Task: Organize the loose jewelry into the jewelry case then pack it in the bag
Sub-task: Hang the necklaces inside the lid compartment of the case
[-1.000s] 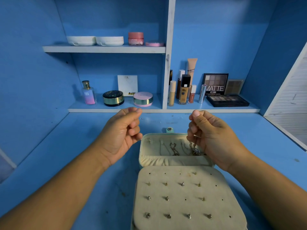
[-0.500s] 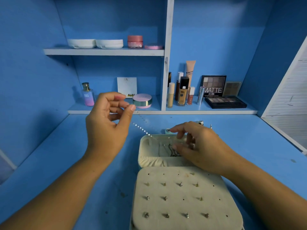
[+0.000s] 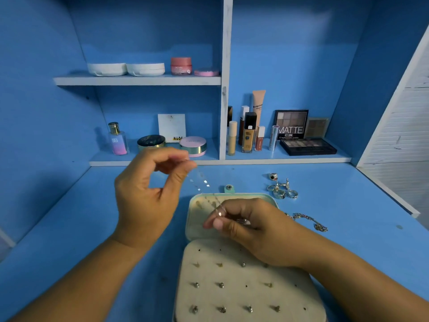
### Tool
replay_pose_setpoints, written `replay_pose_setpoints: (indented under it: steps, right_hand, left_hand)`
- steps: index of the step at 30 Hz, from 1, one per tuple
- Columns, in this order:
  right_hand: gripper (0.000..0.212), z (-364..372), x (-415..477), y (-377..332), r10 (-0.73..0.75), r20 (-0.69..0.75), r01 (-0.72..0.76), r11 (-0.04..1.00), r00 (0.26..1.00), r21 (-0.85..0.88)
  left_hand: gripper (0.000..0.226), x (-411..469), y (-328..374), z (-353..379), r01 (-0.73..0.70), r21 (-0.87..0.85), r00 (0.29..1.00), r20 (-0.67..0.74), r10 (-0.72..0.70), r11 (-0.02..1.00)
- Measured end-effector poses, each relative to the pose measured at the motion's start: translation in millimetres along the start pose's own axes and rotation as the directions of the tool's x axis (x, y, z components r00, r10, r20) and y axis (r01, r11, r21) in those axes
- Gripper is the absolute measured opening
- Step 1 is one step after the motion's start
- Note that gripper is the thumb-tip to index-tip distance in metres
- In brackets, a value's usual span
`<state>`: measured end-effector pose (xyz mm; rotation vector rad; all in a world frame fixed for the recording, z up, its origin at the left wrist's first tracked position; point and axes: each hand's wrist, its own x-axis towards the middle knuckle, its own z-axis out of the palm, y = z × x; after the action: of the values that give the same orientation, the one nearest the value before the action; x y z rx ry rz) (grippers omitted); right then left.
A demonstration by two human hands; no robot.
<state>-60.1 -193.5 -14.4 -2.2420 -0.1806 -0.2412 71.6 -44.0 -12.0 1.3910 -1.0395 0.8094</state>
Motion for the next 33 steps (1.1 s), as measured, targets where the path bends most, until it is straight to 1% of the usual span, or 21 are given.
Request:
replay_pose_setpoints:
  steps: [3, 5, 10, 12, 15, 17, 20, 22, 24, 26, 27, 29, 31, 33]
  right_hand:
    - [0.019, 0.0, 1.0, -0.1, 0.021, -0.05, -0.019, 0.998, 0.999, 0.052]
    - [0.021, -0.2, 0.1, -1.0, 0.021, -0.069, -0.016, 0.997, 0.997, 0.074]
    - [0.023, -5.3, 0.4, -2.1, 0.022, -0.182, 0.002, 0.992, 0.983, 0.128]
    - [0.027, -11.8, 2.1, 0.3, 0.07, -0.23, -0.027, 0.982, 0.971, 0.188]
    - [0.026, -27.3, 4.3, 7.7, 0.193, -0.259, -0.107, 0.944, 0.947, 0.311]
    - [0.026, -40.6, 3.5, 15.8, 0.23, -0.266, -0.134, 0.933, 0.936, 0.335]
    - [0.03, -59.4, -0.8, 25.1, 0.258, -0.22, -0.187, 0.936, 0.941, 0.297]
    - [0.028, -67.1, -2.6, 32.0, 0.281, -0.192, -0.234, 0.943, 0.94, 0.238]
    - [0.022, -68.8, -3.4, 40.3, 0.289, -0.192, -0.259, 0.952, 0.938, 0.163]
    - [0.021, -67.4, -2.8, 45.7, 0.287, -0.213, -0.269, 0.957, 0.934, 0.111]
    - [0.022, -66.8, -2.4, 45.8, 0.287, -0.23, -0.267, 0.957, 0.93, 0.112]
    - [0.022, -66.4, -1.7, 42.1, 0.287, -0.245, -0.244, 0.951, 0.926, 0.19]
    - [0.024, -64.7, -0.9, 36.3, 0.276, -0.236, -0.211, 0.941, 0.932, 0.266]
    - [0.026, -58.7, -0.3, 29.7, 0.238, -0.208, -0.174, 0.943, 0.949, 0.283]
  left_hand:
    - [0.012, 0.8, -16.6, -1.1, 0.136, 0.037, 0.99, -0.043, -0.135, 0.99]
    - [0.013, -0.8, -26.2, -0.5, 0.198, 0.072, 0.98, -0.04, -0.196, 0.977]
    - [0.015, -6.8, -37.9, 1.9, 0.207, 0.196, 0.97, 0.086, -0.227, 0.959]
    - [0.015, -8.7, -41.2, 1.9, 0.235, 0.243, 0.956, 0.118, -0.269, 0.941]
    - [0.015, -9.6, -45.2, 1.8, 0.29, 0.285, 0.93, 0.141, -0.339, 0.914]
    - [0.014, -9.7, -46.2, 2.0, 0.294, 0.295, 0.922, 0.165, -0.351, 0.909]
    - [0.013, -10.0, -44.1, 2.2, 0.276, 0.287, 0.916, 0.209, -0.341, 0.917]
    - [0.013, -10.0, -41.1, 3.1, 0.276, 0.268, 0.911, 0.233, -0.34, 0.923]
    - [0.012, -10.3, -38.7, 4.2, 0.295, 0.253, 0.903, 0.24, -0.356, 0.921]
    - [0.009, -10.4, -37.6, 4.8, 0.332, 0.247, 0.89, 0.237, -0.389, 0.91]
    - [0.009, -10.2, -37.9, 4.7, 0.349, 0.247, 0.882, 0.238, -0.406, 0.904]
    - [0.009, -10.7, -41.0, 3.8, 0.385, 0.278, 0.85, 0.264, -0.455, 0.88]
    - [0.008, -13.3, -45.1, 3.5, 0.408, 0.359, 0.786, 0.329, -0.523, 0.84]
    - [0.005, -17.0, -44.2, 3.9, 0.383, 0.423, 0.735, 0.398, -0.548, 0.821]
